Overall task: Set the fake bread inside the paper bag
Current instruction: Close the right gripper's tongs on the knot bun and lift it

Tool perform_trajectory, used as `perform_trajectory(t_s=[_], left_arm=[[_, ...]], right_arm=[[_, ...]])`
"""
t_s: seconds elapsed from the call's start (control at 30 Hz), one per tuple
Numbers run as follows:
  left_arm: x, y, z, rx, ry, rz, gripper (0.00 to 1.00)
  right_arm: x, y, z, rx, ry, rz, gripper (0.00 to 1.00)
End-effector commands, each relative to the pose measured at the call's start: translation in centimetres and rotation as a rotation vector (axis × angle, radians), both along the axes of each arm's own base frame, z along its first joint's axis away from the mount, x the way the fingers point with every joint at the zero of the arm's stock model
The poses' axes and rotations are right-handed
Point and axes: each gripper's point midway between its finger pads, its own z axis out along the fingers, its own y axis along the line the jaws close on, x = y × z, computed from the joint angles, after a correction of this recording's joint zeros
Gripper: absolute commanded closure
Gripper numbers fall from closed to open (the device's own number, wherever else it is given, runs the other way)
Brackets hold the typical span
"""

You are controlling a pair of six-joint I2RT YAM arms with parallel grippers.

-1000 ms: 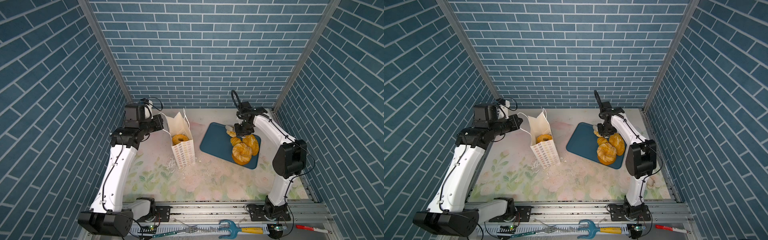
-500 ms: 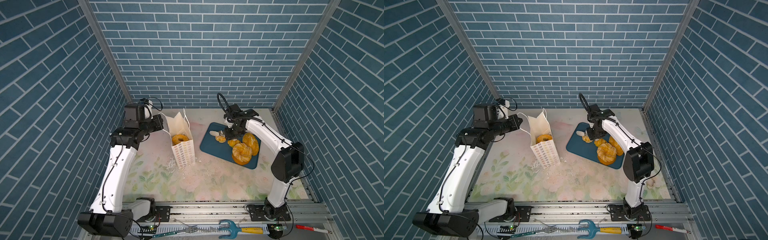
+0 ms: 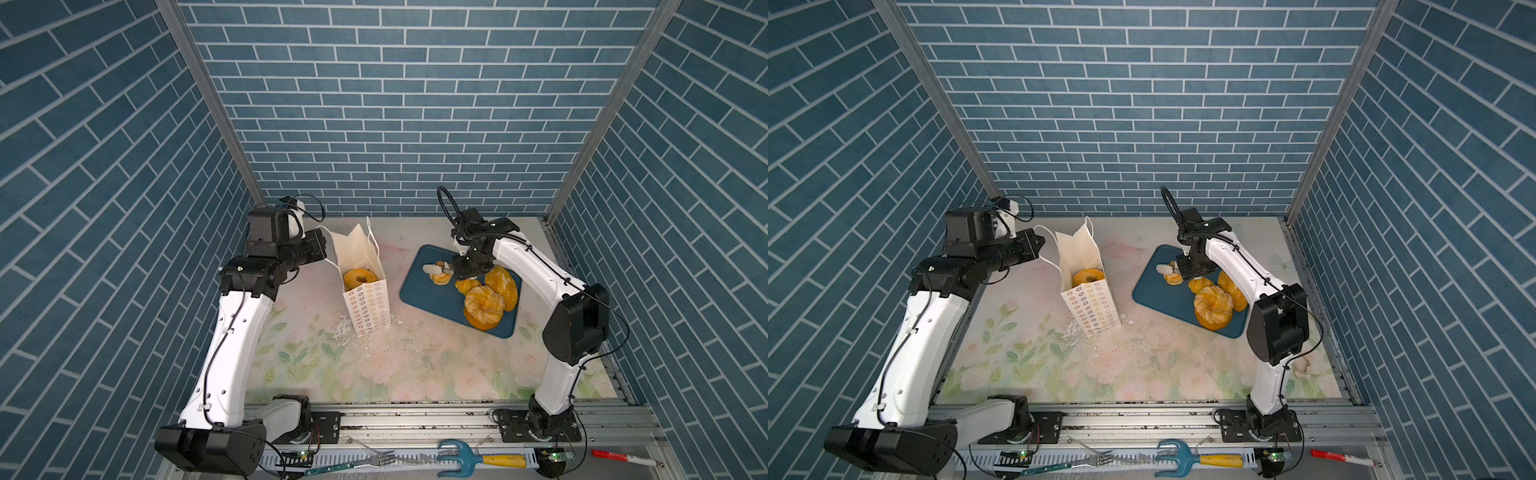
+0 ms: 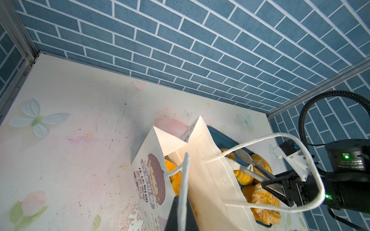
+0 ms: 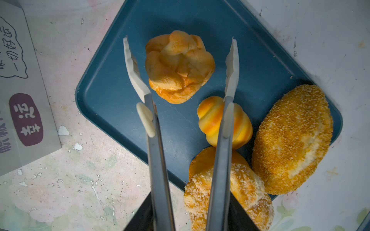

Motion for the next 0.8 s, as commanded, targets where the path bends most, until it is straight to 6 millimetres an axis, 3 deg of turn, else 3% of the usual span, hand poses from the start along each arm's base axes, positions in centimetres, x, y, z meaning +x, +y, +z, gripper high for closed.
perform_trajectory(t_s=[0.0,0.4,0.63,0.77], left_arm=[[-0.3,0.2,0.3,0.012,-0.009,-0.003,1.00],[-0.4,0.2,-0.1,0.012,0.001,-0.001,1.00],[-0.5,0.1,-0.2,0.008,-0.001,-0.004,1.00],[-0.5,0.2,-0.3,0.009,0.002,-0.002,1.00]], right_arm=[[-0.3,0.6,-0.3,0.026,0.037,0.003,0.50],[-0.7,0.5,-0.2,0.025,0.047,0.012,0.63],[-0.8,0.3,3.4,0.046,-0.041,0.006,0.68],[-0.9,-0.3,6.6,0.050,-0.120,-0.005,0.69]])
